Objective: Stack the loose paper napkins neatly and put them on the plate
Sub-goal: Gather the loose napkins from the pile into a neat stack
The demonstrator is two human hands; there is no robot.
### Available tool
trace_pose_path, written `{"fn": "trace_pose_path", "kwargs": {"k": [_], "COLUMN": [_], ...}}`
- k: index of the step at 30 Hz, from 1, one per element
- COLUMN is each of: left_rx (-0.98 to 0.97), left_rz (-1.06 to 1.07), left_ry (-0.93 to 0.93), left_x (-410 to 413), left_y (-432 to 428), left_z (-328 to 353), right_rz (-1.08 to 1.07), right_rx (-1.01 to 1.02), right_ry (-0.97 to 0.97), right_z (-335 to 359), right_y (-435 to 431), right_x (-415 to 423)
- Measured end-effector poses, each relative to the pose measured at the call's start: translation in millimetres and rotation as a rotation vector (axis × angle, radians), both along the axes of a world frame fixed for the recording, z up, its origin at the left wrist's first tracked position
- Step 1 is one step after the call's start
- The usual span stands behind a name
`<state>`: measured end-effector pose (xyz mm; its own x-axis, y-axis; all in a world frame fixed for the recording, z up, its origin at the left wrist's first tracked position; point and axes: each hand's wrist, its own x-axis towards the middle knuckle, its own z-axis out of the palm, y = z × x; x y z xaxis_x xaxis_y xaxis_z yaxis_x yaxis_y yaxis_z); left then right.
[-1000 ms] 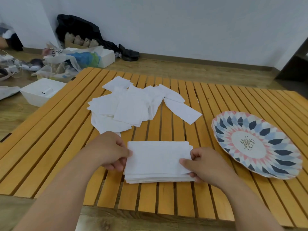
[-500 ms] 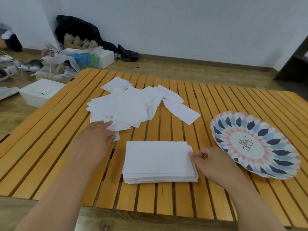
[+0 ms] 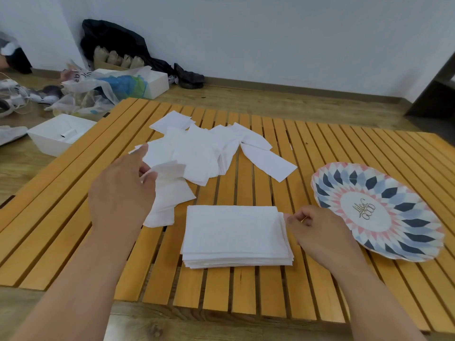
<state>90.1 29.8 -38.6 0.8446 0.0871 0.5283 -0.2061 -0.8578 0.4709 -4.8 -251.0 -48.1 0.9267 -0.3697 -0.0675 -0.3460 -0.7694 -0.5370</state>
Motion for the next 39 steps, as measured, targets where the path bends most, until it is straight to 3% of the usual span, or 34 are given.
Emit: {"fn": "trace_pose_path", "kwargs": {"k": [4,7,12,15,19,25,27,31,34,39], "left_rx": [-0.002,-0.337,-1.122,-1.303,-1.197,-1.120,-1.067,-0.836,-0.600,-0.457], "left_rz": [-0.022,-0.082,-0.327,-0.385,-0.347,-0.306,-0.316,-0.332,-0.304,-0.278], "left_ry": [-0.117,-0.127,0.205,0.508,0.782,0.873,0.939,1.058,1.040,1.040], "left_x": [-4,-12,-29,-33,-35,-31,-32,-32,-31,-28], "left_y": [1,-8,-33,-44,-49,-45,-42,-37,-36,-37], "left_z": [14,35,56,55,46,42,42,40,36,29], "right_rz": [-0.031,-0.047,-0.006,0.148,0.213,0.157,0.129,0.017,0.019,0.068], "right_rx": [0.011,0.072,0.588,0.905,1.187,1.300,1.237,0.901,0.698,0.445], "right_ry": [-0.101,-0.219,-0.276,-0.216,-0.204,-0.138,-0.123,-0.075,-0.025,0.032], "right_z": [3,7,23,30,33,43,42,29,21,9], "right_y": [1,4,21,26,25,20,21,18,18,24], "right_x": [0,1,2,-1,-3,-7,-7,-6,-4,1]}}
